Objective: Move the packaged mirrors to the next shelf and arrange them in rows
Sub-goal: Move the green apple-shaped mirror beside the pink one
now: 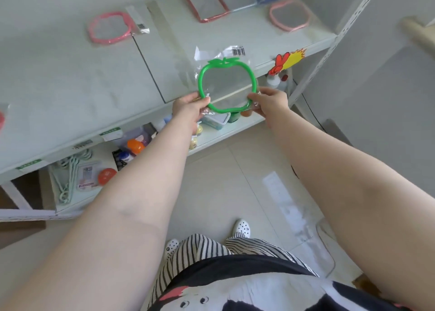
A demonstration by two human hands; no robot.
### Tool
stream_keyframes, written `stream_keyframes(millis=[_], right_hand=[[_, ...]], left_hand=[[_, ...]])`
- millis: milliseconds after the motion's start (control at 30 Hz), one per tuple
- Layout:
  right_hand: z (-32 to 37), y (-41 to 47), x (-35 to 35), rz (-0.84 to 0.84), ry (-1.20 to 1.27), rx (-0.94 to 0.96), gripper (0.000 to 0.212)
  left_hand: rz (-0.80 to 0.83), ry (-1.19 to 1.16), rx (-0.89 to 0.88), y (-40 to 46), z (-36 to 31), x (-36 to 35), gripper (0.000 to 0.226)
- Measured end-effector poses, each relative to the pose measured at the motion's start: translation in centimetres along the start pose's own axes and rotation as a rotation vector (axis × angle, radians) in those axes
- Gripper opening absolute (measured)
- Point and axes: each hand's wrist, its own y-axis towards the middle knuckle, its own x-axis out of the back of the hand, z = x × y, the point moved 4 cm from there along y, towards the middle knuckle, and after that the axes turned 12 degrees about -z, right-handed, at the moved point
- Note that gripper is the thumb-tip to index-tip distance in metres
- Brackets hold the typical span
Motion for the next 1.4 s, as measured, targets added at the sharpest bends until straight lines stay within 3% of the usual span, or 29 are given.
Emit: stream_keyframes(millis=[200,467,633,1400], right_hand=[[1.5,4.6,3.7,-0.013,0.037,-0.035,0.038],[5.1,12.0,4.2,-0.058,0.025,-0.017,0.020],[8.4,16.9,3.1,-0.089,0.013,-0.019,0.037],[16.4,35.8,-4.6,0.202,-0.227,0.043,0.042]], left_hand=[[0.025,0.010,-0.052,0.4,-0.4,-6.8,0.045],[0.050,0.086,-0.055,5.3,-2.4,-13.9,0.038],[0.058,0.140,-0.044,10.1,-4.5,-18.0,0.036],[-0.487,0.056,0.027,19.4,-8.1,-27.5,0.037]])
